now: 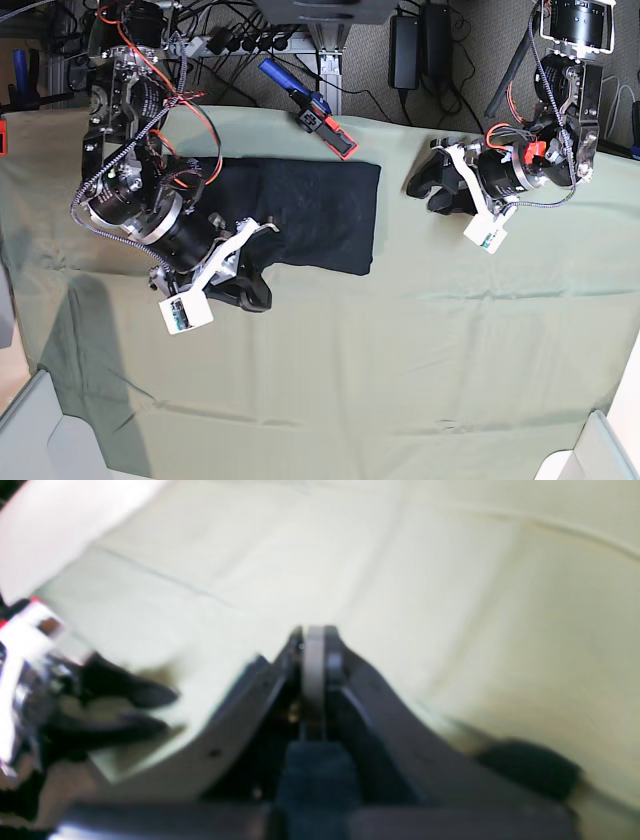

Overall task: Fold the T-shirt properly
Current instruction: 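Grasp the folded end with the right gripper and fold it over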

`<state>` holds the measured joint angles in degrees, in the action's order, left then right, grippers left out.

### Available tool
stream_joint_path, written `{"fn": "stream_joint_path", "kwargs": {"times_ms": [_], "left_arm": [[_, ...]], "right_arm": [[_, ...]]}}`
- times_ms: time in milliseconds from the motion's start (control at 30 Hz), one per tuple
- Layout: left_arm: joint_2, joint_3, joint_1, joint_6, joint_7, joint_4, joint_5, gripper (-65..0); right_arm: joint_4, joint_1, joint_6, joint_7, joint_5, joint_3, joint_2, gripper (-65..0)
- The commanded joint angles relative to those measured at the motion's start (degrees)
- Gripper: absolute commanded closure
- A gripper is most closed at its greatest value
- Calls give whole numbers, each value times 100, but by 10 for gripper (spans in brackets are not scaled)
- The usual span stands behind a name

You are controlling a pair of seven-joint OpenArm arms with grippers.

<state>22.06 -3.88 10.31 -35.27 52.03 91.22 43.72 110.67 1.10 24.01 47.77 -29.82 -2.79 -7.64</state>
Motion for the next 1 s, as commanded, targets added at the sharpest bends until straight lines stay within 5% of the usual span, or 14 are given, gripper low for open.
{"fn": "stream_joint_path", "kwargs": {"times_ms": [0,167,267,333,800,867,967], "left_arm": [[81,15,0,4,219,7,-221,-349],[81,17,0,2,216,7,-245,-349],[81,17,0,2,216,7,-243,-349],[83,15,0,4,216,7,-243,-349],[83,15,0,4,216,7,-240,-349],[83,15,0,4,216,7,-240,-349],[83,15,0,4,219,7,-240,-349]], "right_arm": [[118,9,435,-81,-175,-20,-118,0],[118,-352,433,-74,-188,-20,-214,-24],[120,-437,433,-85,26,-13,-201,-339],[125,-466,433,-98,170,-13,-201,-419],[39,-463,402,-236,1526,800,-201,-402],[-20,-463,295,-282,1764,949,-201,-292],[-31,-463,232,-273,1902,1003,-203,-27]]}}
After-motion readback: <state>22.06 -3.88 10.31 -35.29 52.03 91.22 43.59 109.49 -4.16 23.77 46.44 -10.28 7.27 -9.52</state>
